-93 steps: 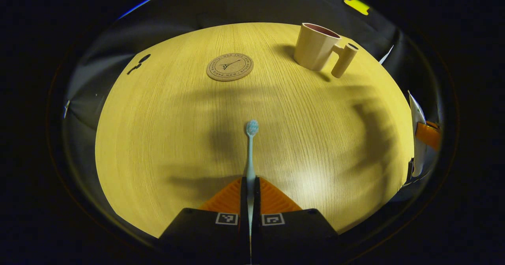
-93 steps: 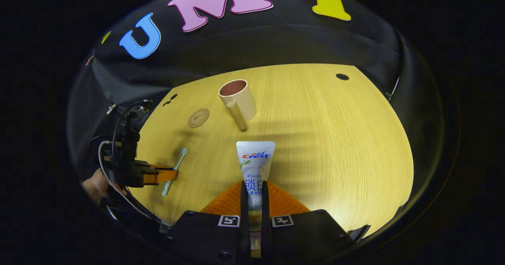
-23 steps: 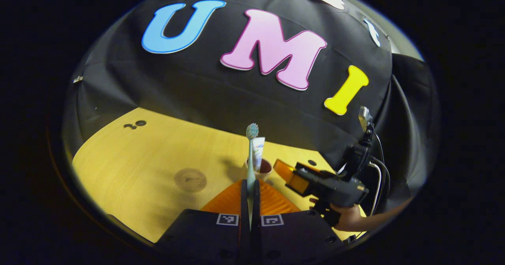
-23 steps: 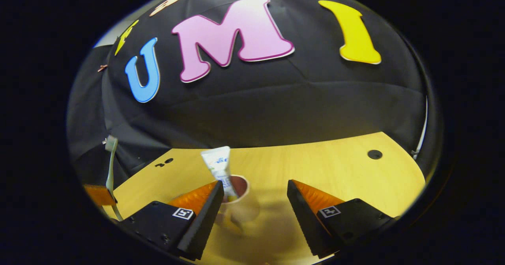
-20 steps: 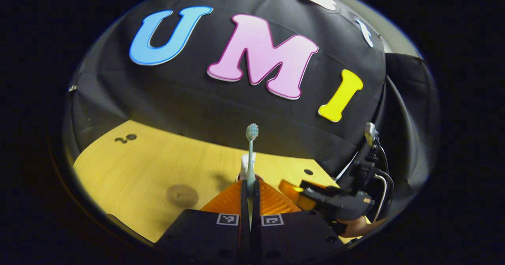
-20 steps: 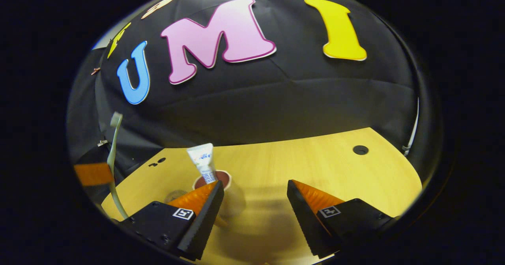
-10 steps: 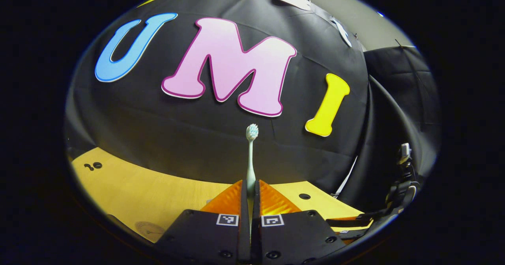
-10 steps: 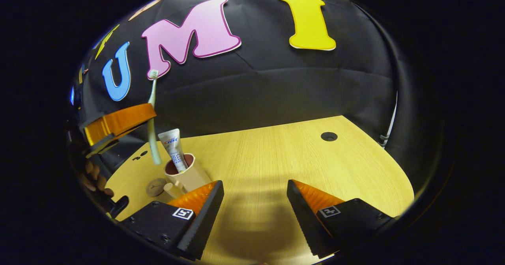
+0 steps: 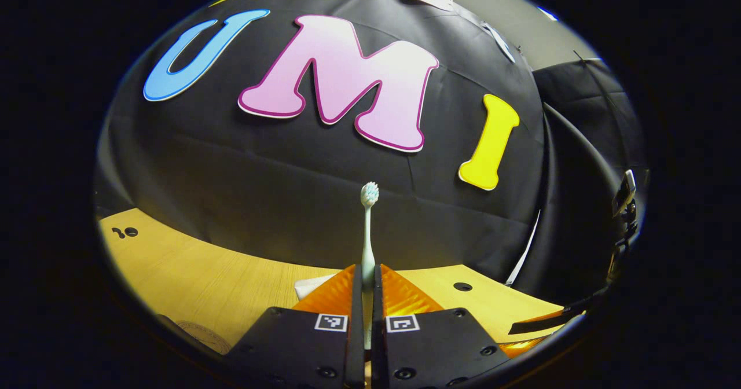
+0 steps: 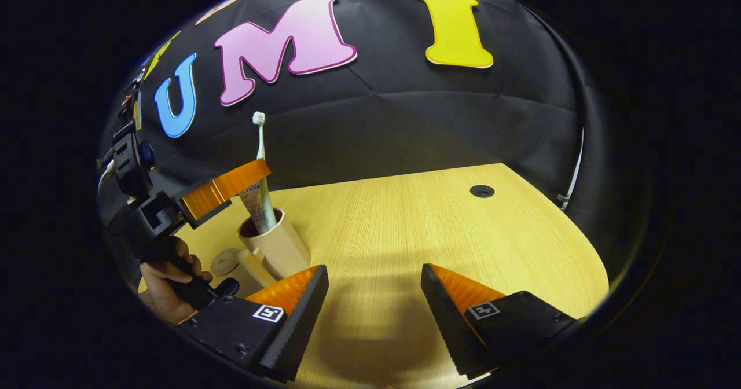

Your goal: Put the toothbrush and toothpaste on the desktop into the cup, then pick up the cup and place it on the coaster on the desktop.

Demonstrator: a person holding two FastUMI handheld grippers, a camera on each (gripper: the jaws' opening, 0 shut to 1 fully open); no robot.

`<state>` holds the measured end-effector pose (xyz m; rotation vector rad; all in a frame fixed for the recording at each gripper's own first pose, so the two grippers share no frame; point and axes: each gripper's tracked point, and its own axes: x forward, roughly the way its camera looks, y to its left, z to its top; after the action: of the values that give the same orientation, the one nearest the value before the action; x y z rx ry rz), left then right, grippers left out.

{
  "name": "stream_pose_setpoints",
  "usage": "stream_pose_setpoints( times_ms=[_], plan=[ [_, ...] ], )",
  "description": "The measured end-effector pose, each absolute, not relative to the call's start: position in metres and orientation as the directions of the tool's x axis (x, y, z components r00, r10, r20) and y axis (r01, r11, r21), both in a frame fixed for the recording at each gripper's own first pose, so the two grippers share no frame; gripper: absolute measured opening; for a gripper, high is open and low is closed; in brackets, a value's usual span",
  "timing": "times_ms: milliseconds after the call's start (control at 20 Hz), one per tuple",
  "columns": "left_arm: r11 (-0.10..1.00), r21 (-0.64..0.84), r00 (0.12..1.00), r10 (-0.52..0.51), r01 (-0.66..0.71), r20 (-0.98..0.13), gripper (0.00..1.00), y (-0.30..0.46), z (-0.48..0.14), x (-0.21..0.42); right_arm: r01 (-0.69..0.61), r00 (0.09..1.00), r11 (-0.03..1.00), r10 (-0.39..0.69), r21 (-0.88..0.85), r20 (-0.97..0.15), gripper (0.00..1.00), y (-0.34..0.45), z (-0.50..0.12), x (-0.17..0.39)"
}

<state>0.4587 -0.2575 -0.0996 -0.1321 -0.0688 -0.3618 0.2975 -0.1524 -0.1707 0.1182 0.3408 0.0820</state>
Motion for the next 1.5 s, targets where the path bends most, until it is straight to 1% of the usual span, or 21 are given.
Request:
stream_pose_setpoints(
  times_ms=[200,300,450,500,550,650,700,750,800,850,1000,1150,1350,1500],
  plan=[
    [0.926,-0.121,0.934,-0.349,0.357,0.081,0.13,-0.258,-0.116,0.456,-0.079,0.931,0.99,0.115,0.119,-0.346,0.98,-0.145,-0.181,0.294],
    [0.916,-0.13,0.924,-0.372,0.381,0.088,0.21,-0.261,-0.119,0.446,-0.09,0.93,0.99,0.123,0.109,-0.347,0.98,-0.14,-0.182,0.293],
    [0.917,-0.113,0.924,-0.377,0.382,0.065,0.51,-0.261,-0.125,0.434,-0.097,0.929,0.99,0.126,0.101,-0.347,0.98,-0.137,-0.182,0.294],
    [0.921,-0.095,0.926,-0.374,0.378,0.057,0.54,-0.259,-0.126,0.428,-0.096,0.928,0.99,0.128,0.106,-0.351,0.98,-0.136,-0.183,0.294],
    [0.925,-0.078,0.928,-0.368,0.371,0.053,0.63,-0.256,-0.126,0.421,-0.095,0.926,0.989,0.129,0.114,-0.355,0.98,-0.135,-0.184,0.295],
    [0.93,-0.063,0.932,-0.359,0.362,0.054,0.75,-0.248,-0.122,0.408,-0.092,0.926,0.988,0.13,0.121,-0.354,0.98,-0.133,-0.18,0.295],
    [0.933,-0.063,0.934,-0.352,0.355,0.056,0.96,-0.244,-0.119,0.401,-0.091,0.927,0.989,0.128,0.119,-0.352,0.98,-0.133,-0.178,0.295],
    [0.935,-0.066,0.937,-0.346,0.349,0.053,0.96,-0.238,-0.117,0.395,-0.091,0.928,0.989,0.127,0.116,-0.35,0.98,-0.133,-0.175,0.296],
    [0.938,-0.069,0.94,-0.338,0.34,0.044,0.91,-0.231,-0.115,0.386,-0.092,0.929,0.989,0.127,0.113,-0.347,0.98,-0.132,-0.171,0.295],
    [0.945,-0.07,0.948,-0.318,0.32,0.034,0.98,-0.222,-0.114,0.38,-0.093,0.931,0.989,0.126,0.112,-0.342,0.98,-0.131,-0.167,0.296],
    [0.961,-0.071,0.964,-0.266,0.266,0.007,0.97,-0.192,-0.11,0.353,-0.097,0.938,0.988,0.131,0.117,-0.322,0.98,-0.124,-0.15,0.297],
    [0.974,-0.094,0.977,-0.21,0.205,-0.045,0.98,-0.158,-0.114,0.322,-0.111,0.936,0.985,0.147,0.128,-0.319,0.98,-0.111,-0.133,0.299],
    [0.978,-0.157,0.979,-0.16,0.139,-0.125,0.98,-0.118,-0.122,0.27,-0.124,0.92,0.98,0.172,0.155,-0.353,0.98,-0.089,-0.113,0.302],
    [0.988,-0.136,0.98,-0.091,0.067,-0.178,0.98,-0.08,-0.128,0.24,-0.15,0.898,0.975,0.203,0.161,-0.392,0.98,-0.067,-0.1,0.306]
  ],
)
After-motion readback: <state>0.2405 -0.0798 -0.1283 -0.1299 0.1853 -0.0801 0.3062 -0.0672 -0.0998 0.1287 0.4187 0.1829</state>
